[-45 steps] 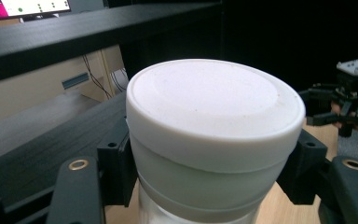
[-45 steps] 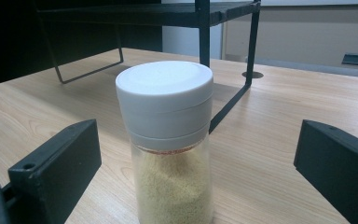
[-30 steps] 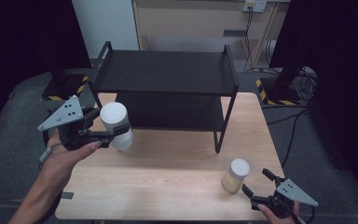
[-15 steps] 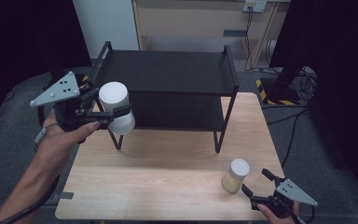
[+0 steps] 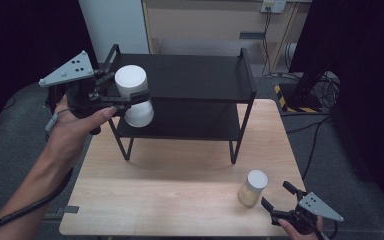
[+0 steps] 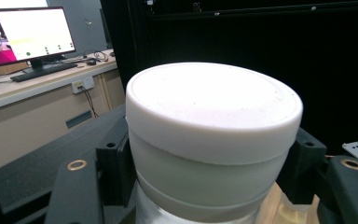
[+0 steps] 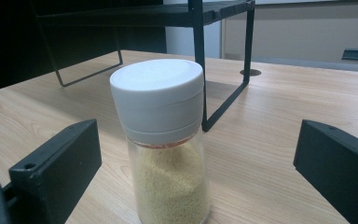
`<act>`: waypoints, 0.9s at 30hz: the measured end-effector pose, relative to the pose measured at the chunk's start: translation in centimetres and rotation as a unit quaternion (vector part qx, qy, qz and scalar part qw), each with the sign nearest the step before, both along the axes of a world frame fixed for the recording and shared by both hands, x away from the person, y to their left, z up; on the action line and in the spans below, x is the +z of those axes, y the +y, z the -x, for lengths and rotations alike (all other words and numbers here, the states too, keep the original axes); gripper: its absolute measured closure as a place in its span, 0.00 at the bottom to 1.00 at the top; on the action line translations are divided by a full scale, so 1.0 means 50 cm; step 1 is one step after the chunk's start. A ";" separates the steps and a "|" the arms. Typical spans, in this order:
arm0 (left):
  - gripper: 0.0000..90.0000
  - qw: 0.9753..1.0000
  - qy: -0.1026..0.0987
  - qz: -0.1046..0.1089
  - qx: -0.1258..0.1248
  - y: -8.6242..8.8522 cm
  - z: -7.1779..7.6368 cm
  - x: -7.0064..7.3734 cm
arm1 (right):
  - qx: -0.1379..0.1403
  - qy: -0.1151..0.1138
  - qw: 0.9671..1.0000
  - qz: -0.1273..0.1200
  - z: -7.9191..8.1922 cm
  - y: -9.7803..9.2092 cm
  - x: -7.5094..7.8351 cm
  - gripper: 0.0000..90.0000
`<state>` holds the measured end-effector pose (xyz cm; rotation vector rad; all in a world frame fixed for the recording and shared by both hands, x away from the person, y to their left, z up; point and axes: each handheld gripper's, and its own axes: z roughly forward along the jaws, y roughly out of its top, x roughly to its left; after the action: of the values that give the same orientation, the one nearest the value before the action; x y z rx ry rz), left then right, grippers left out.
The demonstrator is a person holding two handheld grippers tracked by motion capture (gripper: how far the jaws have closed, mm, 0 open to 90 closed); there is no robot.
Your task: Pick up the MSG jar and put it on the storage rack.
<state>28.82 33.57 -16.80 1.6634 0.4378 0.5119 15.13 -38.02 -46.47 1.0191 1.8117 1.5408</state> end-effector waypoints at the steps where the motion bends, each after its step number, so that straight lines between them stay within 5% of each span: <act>1: 0.37 1.000 0.000 0.000 0.001 -0.001 -0.003 0.003 | 0.000 0.000 1.000 0.000 0.000 0.000 0.000 0.02; 27: 0.37 1.000 -0.003 0.011 0.026 -0.030 -0.099 0.033 | 0.010 0.004 1.000 0.008 -0.004 0.003 0.001 0.02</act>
<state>33.75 32.07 -15.13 1.6320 0.4826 0.5476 15.35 -37.87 -46.41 1.0051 1.8424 1.5328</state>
